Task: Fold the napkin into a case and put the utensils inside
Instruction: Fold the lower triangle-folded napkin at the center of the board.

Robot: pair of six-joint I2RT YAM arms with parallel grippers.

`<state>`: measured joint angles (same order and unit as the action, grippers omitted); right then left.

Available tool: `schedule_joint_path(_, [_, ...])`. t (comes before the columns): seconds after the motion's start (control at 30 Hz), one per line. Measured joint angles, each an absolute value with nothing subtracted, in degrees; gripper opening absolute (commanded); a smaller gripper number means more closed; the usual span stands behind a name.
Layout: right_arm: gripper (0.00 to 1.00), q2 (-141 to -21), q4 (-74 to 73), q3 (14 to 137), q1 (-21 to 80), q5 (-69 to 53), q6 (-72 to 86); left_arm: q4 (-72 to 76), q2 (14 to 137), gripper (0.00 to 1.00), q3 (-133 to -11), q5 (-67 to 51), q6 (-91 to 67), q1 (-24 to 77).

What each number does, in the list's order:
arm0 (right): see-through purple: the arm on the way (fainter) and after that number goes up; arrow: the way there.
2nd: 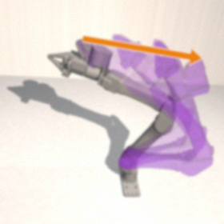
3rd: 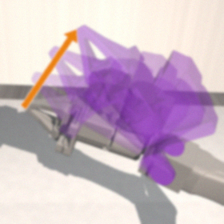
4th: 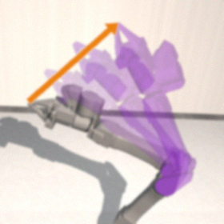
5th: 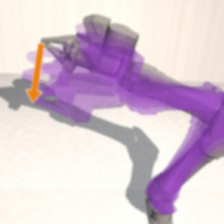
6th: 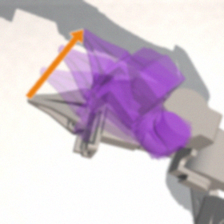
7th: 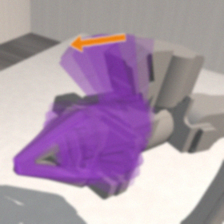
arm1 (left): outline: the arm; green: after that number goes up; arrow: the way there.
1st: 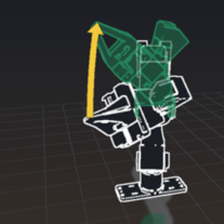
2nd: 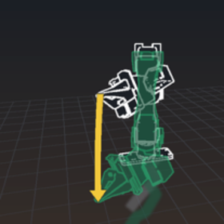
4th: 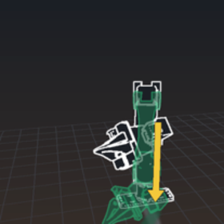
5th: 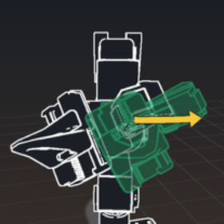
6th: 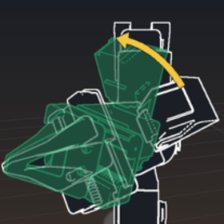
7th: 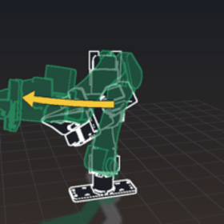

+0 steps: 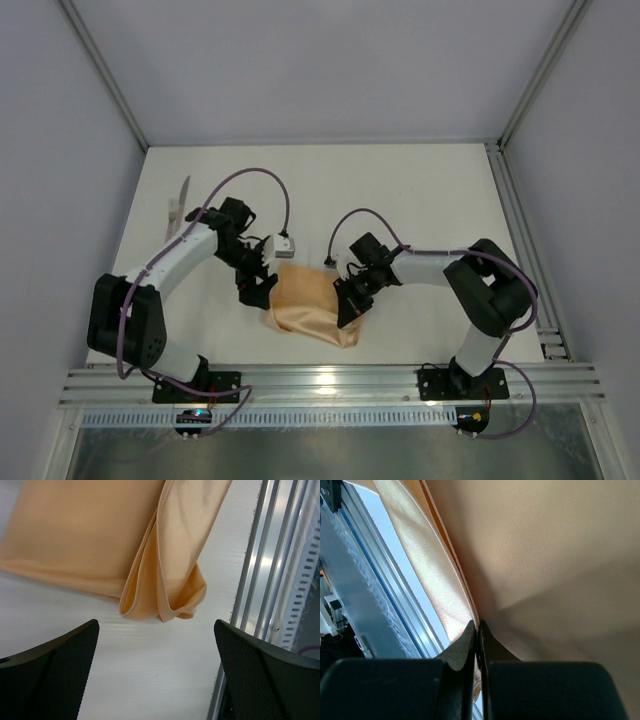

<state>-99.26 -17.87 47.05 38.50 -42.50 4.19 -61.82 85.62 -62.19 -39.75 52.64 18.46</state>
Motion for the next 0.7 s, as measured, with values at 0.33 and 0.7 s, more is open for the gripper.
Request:
schedule_joint_path(0.33, [0.03,-99.81,-18.20,47.53,38.39,-42.76,4.10,-52.73,87.55,0.66,-57.39,-35.70,44.99,21.85])
schedule_joint_path(0.7, [0.04,-100.73,-20.71,49.43,37.39,-42.65,2.52,-48.10,91.66,0.00,-56.77,-35.33,40.45,21.85])
